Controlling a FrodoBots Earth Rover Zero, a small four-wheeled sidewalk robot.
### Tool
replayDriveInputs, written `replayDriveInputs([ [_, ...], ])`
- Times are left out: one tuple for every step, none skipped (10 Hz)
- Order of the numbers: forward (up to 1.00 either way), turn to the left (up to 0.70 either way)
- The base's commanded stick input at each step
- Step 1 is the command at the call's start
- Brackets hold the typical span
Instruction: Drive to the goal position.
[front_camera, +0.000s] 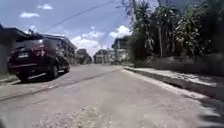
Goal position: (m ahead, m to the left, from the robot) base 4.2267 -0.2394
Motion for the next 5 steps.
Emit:
replayDriveInputs([
  [1.0,0.0],
  [1.0,0.0],
  [1.0,0.0],
  [1.0,0.0],
  [1.0,0.0],
])
